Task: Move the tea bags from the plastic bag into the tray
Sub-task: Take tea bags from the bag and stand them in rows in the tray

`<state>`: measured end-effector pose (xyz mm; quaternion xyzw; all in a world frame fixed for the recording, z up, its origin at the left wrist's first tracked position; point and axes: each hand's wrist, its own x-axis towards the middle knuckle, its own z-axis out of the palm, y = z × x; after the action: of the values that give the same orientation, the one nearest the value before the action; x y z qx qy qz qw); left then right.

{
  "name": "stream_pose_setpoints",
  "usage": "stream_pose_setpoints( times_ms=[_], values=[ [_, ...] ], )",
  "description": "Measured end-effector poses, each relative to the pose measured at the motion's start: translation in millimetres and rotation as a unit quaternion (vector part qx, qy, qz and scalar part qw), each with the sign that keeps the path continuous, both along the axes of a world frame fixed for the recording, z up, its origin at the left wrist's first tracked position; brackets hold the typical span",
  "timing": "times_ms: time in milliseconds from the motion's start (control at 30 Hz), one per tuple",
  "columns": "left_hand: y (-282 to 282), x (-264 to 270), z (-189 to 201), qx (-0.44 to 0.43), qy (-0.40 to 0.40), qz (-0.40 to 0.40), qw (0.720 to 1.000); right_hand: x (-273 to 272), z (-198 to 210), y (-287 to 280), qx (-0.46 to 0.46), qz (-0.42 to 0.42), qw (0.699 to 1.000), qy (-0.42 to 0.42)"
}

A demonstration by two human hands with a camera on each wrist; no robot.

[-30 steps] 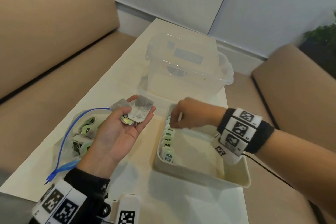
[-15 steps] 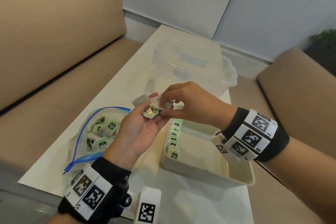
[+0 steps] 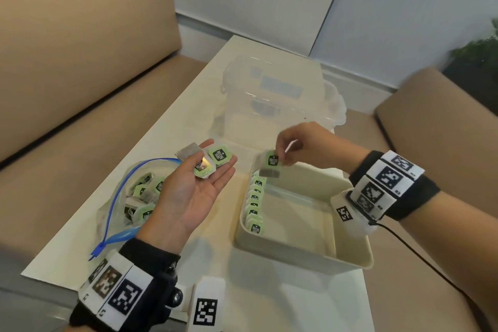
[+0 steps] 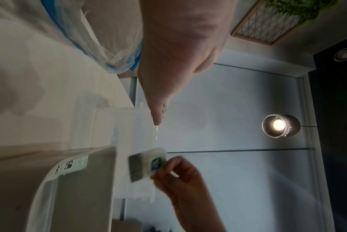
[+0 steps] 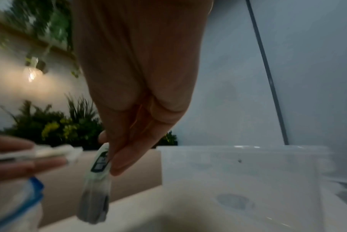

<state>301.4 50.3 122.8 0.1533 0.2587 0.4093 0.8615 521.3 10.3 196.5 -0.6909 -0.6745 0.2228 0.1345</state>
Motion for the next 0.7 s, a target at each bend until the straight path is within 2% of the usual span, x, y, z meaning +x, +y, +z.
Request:
stream_pose_setpoints(
  times_ms=[67,167,300,367,433,567,700],
  values=[
    [0.7,-0.8,-1.8,0.002,0.000,0.001,1.000,13.3,-17.5,2.1,-0.077,-0.015,0.994,-0.072],
    [2.5,-2.2,-5.0,0.004,0.000,0.000,1.000,27.9,-46.3,3.8,-0.184,-0.017,0.975,-0.123],
    [6.0,-4.2,-8.7,0.000,-0.002,0.001,1.000,36.3,-73.3,6.6,-0.264,-0.009,0.959,-0.101],
    [8.1,-4.8,-10.1,-0.003,-0.003,0.002,1.000,39.1,-84.0,10.8,-0.277,-0.022,0.956,-0.092],
    [9.8,-5.0,-11.1,-0.005,-0.002,0.004,1.000,41.5,-92.5,15.7,-0.279,-0.026,0.953,-0.119],
    [11.9,-4.4,-11.4,-0.008,-0.001,0.003,1.000,43.9,-101.8,21.0,-0.245,-0.020,0.955,-0.168],
    [13.0,-2.5,-10.9,-0.011,-0.002,0.000,1.000,44.4,-108.9,22.0,-0.220,-0.029,0.959,-0.175]
  ],
)
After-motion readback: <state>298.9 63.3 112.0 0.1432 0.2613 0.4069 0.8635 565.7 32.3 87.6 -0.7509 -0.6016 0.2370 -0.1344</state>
